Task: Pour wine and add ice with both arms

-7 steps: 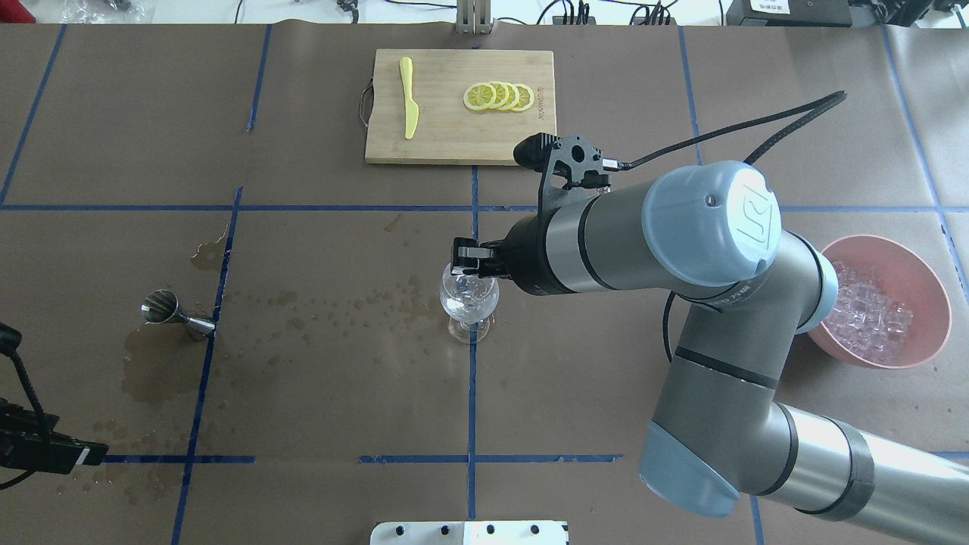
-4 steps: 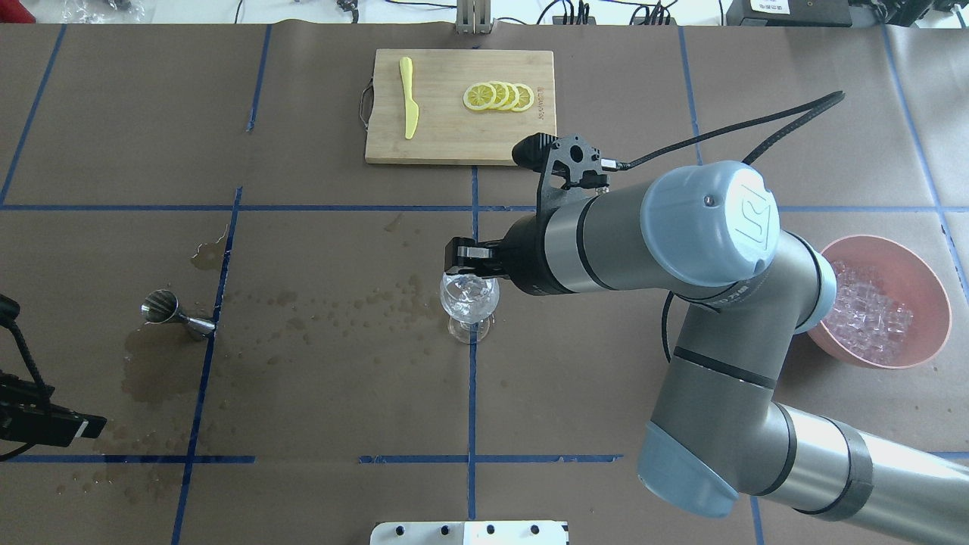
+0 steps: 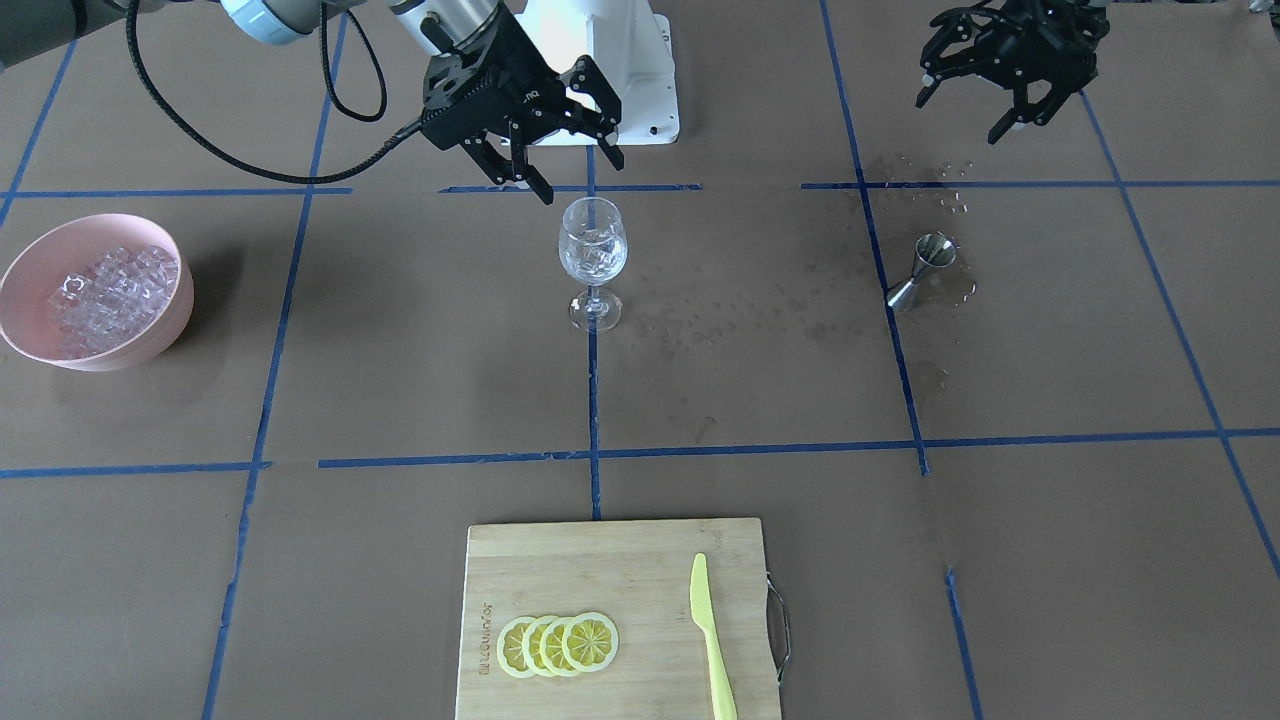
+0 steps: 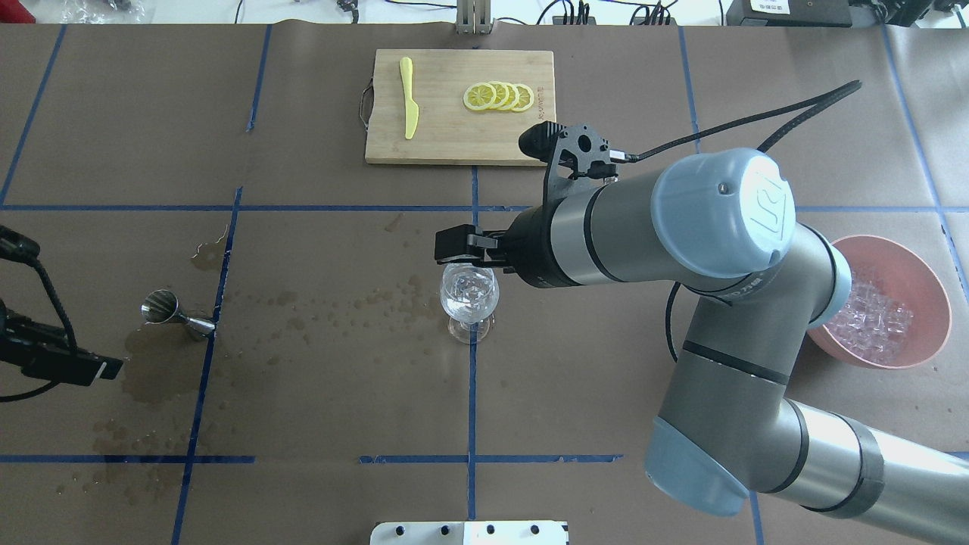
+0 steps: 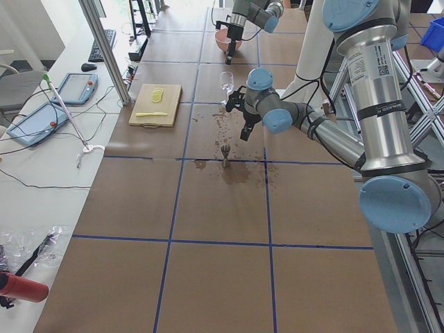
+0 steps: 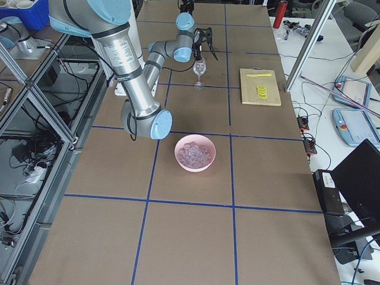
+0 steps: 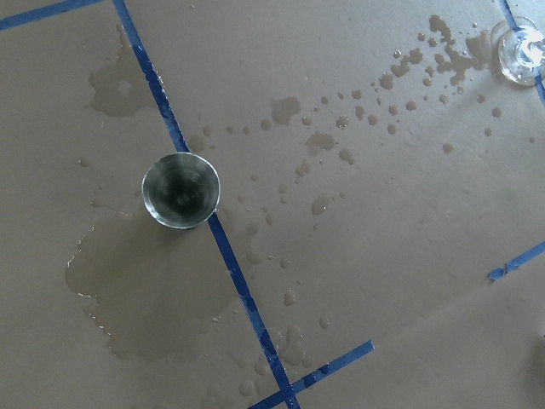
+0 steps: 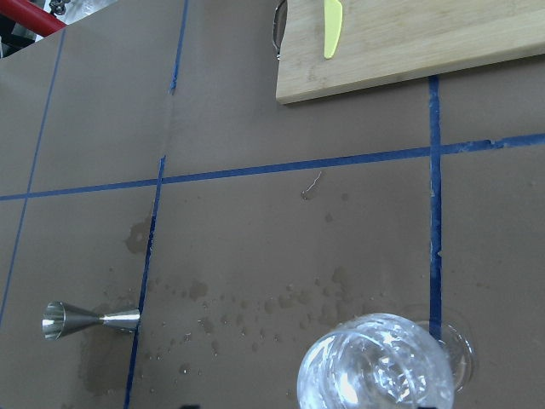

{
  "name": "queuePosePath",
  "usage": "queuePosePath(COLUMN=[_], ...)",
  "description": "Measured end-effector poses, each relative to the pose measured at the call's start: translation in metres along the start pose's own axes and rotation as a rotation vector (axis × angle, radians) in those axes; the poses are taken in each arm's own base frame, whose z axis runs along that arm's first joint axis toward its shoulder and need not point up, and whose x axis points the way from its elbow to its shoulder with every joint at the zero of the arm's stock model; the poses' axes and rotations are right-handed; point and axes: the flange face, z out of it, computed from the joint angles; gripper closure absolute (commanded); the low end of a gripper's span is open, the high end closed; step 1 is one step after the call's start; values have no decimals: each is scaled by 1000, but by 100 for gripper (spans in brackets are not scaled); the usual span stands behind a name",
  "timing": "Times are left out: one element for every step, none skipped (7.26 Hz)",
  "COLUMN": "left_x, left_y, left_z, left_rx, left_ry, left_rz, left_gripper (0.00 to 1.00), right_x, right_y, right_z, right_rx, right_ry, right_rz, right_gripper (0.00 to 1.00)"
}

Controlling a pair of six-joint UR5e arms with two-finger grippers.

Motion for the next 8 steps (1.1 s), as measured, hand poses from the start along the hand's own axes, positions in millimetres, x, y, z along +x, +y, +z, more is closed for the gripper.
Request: queuePosePath(left_x=[-6,-16,-34,-58,-85,-110,-138,-162], left_y=[-31,-68,-107,-138,-155,-163,-165,-166], left_z=[-11,-26,-49,-74,-92,-104,-114,-119], left_rx=[15,27,46,67,74,72,74,72], left_ry=[-48,-105,-164,-218,-260,-287,-308,-319], left_rz=[14,29,59,85,96,98,71,34], left_gripper=[0,0,0,0,0,0,0,0], right_x=[2,9,19,30,40,55,77,105], right_y=[-6,-18,-35,-49,-62,-73,-87,-100], right_z=[-14,-29,-45,-61,-74,-87,-100,-110], right_rx=[4,4,-7,-24,-35,-37,-42,-60], right_ry=[37,82,125,159,201,258,327,402], right_rz=[13,32,61,87,98,73,16,-47], right_gripper=[0,0,0,0,0,0,0,0])
